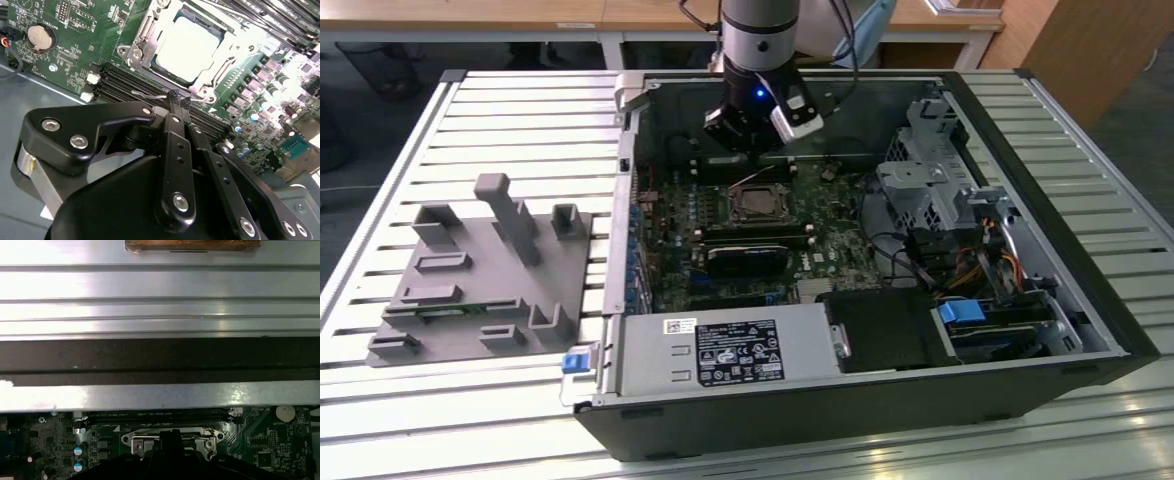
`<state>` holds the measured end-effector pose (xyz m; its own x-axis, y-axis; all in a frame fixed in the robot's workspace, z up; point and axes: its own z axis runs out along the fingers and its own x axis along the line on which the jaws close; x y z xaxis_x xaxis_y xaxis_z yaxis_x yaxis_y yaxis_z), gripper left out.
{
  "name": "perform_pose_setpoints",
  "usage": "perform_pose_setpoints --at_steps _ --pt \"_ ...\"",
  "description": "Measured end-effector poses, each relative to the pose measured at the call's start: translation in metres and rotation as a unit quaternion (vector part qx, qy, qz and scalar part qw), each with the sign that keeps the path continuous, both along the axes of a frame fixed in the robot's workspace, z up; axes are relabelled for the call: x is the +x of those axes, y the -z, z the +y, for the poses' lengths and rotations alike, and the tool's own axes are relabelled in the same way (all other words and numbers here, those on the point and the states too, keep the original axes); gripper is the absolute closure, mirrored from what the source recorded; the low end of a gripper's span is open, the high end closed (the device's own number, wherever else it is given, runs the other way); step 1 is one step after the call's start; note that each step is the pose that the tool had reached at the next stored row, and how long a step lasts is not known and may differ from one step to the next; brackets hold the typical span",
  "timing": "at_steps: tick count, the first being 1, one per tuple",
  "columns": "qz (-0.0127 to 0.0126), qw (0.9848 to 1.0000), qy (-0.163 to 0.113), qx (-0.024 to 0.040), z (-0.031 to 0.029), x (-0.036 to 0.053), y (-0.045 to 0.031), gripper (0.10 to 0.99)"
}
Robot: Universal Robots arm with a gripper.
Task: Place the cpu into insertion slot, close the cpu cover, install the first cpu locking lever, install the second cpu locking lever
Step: 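Install the first cpu locking lever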
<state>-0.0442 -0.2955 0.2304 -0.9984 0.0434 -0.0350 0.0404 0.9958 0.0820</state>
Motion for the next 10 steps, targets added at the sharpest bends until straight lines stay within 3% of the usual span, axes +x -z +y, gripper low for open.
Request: perform_pose_setpoints --at_steps 10 --pt "-0.0001 1.0 0.0 0.0 0.005 0.0066 0.0048 0.965"
